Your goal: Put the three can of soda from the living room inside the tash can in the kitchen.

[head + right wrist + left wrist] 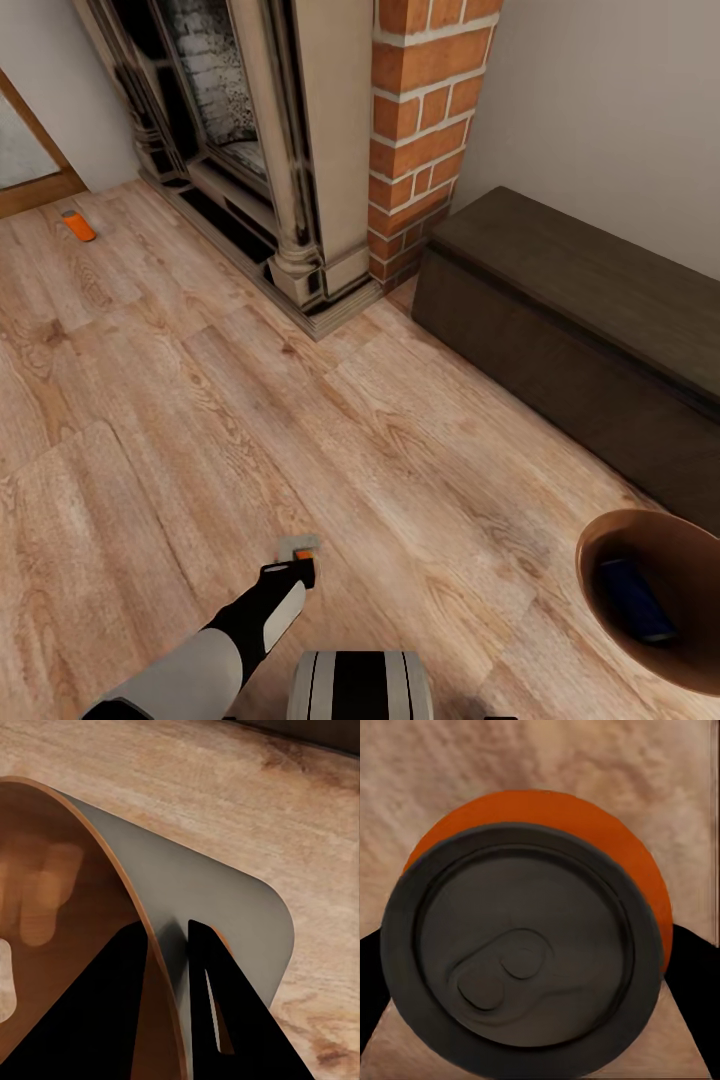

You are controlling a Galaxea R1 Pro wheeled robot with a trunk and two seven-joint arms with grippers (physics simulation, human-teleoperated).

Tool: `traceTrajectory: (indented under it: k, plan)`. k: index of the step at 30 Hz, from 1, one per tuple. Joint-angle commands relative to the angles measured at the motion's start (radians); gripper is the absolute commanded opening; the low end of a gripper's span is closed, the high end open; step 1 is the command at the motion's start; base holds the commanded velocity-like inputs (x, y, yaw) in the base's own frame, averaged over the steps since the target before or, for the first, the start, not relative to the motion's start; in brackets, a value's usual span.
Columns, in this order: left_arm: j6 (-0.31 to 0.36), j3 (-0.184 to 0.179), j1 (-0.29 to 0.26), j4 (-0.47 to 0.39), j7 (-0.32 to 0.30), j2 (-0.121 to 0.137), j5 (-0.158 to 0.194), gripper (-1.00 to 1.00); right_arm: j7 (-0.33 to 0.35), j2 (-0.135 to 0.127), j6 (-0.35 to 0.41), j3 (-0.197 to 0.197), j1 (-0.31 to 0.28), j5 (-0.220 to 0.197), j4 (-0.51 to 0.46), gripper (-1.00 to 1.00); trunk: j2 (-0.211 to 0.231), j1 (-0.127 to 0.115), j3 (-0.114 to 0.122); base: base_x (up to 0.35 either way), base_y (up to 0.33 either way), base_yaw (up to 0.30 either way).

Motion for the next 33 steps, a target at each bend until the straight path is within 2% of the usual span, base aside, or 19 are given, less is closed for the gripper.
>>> traceTrajectory:
  k: [1, 8, 10, 13, 14, 16, 17, 18, 19, 20, 22, 24, 27, 28, 29, 31, 32, 33]
  plan:
    - [0.001, 0.0, 0.0, 0.0, 0.0, -0.006, -0.002, -1.0, 0.002, 0.0, 0.004, 0.0, 0.0, -0.003, 0.0, -1.0, 0.0, 0.0, 0.0, 0.0, 0.0, 0.0]
    - [0.001, 0.0, 0.0, -0.004, -0.001, -0.012, -0.003, -1.0, 0.002, -0.001, 0.004, -0.001, 0.0, -0.003, 0.0, -1.0, 0.0, 0.0, 0.0, 0.0, 0.0, 0.0]
    - [0.007, -0.003, 0.0, -0.043, 0.006, -0.011, -0.015, -1.0, 0.002, -0.002, 0.004, -0.003, 0.0, -0.003, 0.0, -1.0, 0.0, 0.0, 0.0, 0.0, 0.0, 0.0]
    - [0.076, -0.04, 0.0, -0.178, 0.034, -0.011, -0.065, -1.0, 0.002, -0.003, 0.004, -0.004, 0.0, -0.003, 0.0, -1.0, 0.0, 0.0, 0.0, 0.0, 0.0, 0.0]
    - [0.146, -0.07, 0.0, -0.247, 0.066, -0.01, -0.08, -1.0, 0.002, -0.004, 0.004, -0.004, 0.0, -0.003, 0.0, -1.0, 0.0, 0.0, 0.0, 0.0, 0.0, 0.0]
    - [0.234, -0.102, 0.002, -0.353, 0.115, -0.007, -0.09, -1.0, 0.002, -0.004, 0.004, -0.005, 0.0, -0.003, 0.0, -1.0, 0.0, 0.0, 0.0, 0.0, 0.0, 0.0]
    - [0.287, -0.116, 0.009, -0.446, 0.141, -0.003, -0.092, -1.0, 0.002, -0.004, 0.004, -0.005, 0.0, -0.003, 0.0, -1.0, 0.0, 0.0, 0.0, 0.0, 0.0, 0.0]
    - [0.342, -0.124, 0.03, -0.535, 0.156, 0.003, -0.093, -1.0, 0.002, -0.004, 0.004, -0.005, 0.0, -0.003, 0.0, -1.0, 0.0, 0.0, 0.0, 0.0, 0.0, 0.0]
    - [0.379, -0.127, 0.046, -0.587, 0.161, 0.01, -0.095, -1.0, 0.002, -0.004, 0.004, -0.005, 0.0, -0.003, 0.0, -1.0, 0.0, 0.0, 0.0, 0.0, 0.0, 0.0]
    - [0.45, -0.13, 0.084, -0.707, 0.168, 0.027, -0.095, -1.0, 0.002, -0.004, 0.004, -0.005, 0.0, -0.003, 0.0, -1.0, 0.0, 0.0, 0.0, 0.0, 0.0, 0.0]
    - [0.515, -0.132, 0.132, -0.848, 0.17, 0.057, -0.093, -1.0, 0.002, -0.004, 0.004, -0.005, 0.0, -0.003, 0.0, -1.0, 0.0, 0.0, 0.0, 0.0, 0.0, 0.0]
    - [0.572, -0.133, 0.16, -0.925, 0.168, 0.074, -0.092, -1.0, 0.002, -0.004, 0.004, -0.005, 0.0, -0.003, 0.0, -1.0, 0.0, 0.0, 0.0, 0.0, 0.0, 0.0]
    - [0.613, -0.134, 0.174, -0.975, 0.159, 0.093, -0.088, -1.0, 0.002, -0.004, 0.004, -0.005, 0.0, -0.003, 0.0, -1.0, 0.0, 0.0, 0.0, 0.0, 0.0, 0.0]
    - [0.621, -0.134, 0.177, -0.987, 0.144, 0.102, -0.081, -1.0, 0.002, -0.004, 0.004, -0.005, 0.0, -0.003, 0.0, -1.0, 0.0, 0.0, 0.0, 0.0, 0.0, 0.0]
    - [0.629, -0.134, 0.179, -1.009, 0.073, 0.126, -0.053, -1.0, 0.002, -0.004, 0.004, -0.005, 0.0, -0.003, 0.0, -1.0, 0.0, 0.0, 0.0, 0.0, 0.0, 0.0]
    - [0.632, -0.133, 0.181, -1.051, -0.106, 0.183, 0.001, -1.0, 0.002, -0.005, 0.004, -0.006, -0.001, -0.003, 0.0, -1.0, 0.0, 0.0, 0.0, 0.0, 0.0, 0.0]
    - [0.629, -0.133, 0.181, -1.069, -0.255, 0.225, 0.034, -1.0, 0.002, -0.006, 0.004, -0.006, -0.001, -0.003, 0.0, -1.0, 0.0, 0.0, 0.0, 0.0, 0.0, 0.0]
    - [0.625, -0.131, 0.181, -1.075, -0.354, 0.251, 0.05, -1.0, 0.002, -0.006, 0.004, -0.006, -0.001, -0.003, 0.0, -1.0, 0.0, 0.0, 0.0, 0.0, 0.0, 0.0]
